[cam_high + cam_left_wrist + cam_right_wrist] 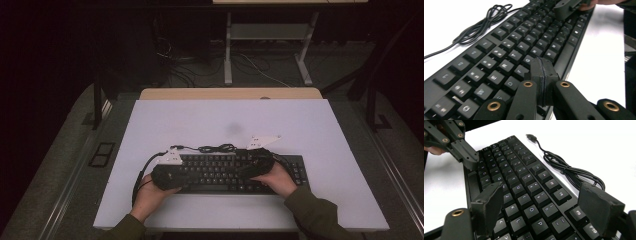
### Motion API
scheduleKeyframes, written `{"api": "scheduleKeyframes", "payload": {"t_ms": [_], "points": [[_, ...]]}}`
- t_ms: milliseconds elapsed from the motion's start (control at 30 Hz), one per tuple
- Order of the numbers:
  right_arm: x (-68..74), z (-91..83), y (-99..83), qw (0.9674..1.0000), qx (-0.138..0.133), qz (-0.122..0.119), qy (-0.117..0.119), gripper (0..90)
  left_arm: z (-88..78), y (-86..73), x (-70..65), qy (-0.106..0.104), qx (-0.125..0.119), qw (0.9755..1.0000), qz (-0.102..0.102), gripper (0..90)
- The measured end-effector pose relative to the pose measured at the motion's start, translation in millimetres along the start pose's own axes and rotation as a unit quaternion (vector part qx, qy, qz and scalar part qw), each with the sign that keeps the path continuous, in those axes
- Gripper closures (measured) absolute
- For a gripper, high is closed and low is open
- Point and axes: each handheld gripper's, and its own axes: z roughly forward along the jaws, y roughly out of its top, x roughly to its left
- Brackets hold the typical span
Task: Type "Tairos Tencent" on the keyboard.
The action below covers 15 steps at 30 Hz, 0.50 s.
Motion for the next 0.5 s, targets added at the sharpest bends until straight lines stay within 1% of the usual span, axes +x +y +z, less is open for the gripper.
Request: {"api": "scheduleKeyframes", "payload": {"t_ms": [33, 100, 167, 267, 367, 500], "points": [[-0.1, 0.0, 0.0, 1.0, 0.0, 0.0, 0.0, 20.4, 0.4, 0.1, -0.2, -0.002, 0.001, 1.0, 0.004, 89.3], [-0.2, 0.0, -0.2, 1.0, 0.0, 0.0, 0.0, 20.4, 1.5, 0.2, -1.4, -0.008, 0.002, 1.0, 0.004, 89.3], [-0.2, 0.1, -0.3, 1.0, 0.0, 0.0, 0.0, 20.4, 2.4, 0.3, -2.2, -0.015, 0.004, 0.9998, 0.01, 89.4], [0.0, 0.2, -0.2, 1.0, 0.001, 0.001, 0.0, 20.4, 3.9, 0.0, -4.2, -0.025, 0.003, 0.9996, 0.012, 89.4], [0.0, 0.3, -0.3, 1.0, 0.001, 0.001, 0.0, 20.4, 6.2, -0.3, -4.9, -0.033, 0.013, 0.9992, 0.018, 89.3], [-0.2, -0.2, -0.1, 1.0, 0.001, 0.0, 0.0, 20.4, 9.6, -0.9, -6.0, -0.036, 0.019, 0.999, 0.02, 89.3]]}}
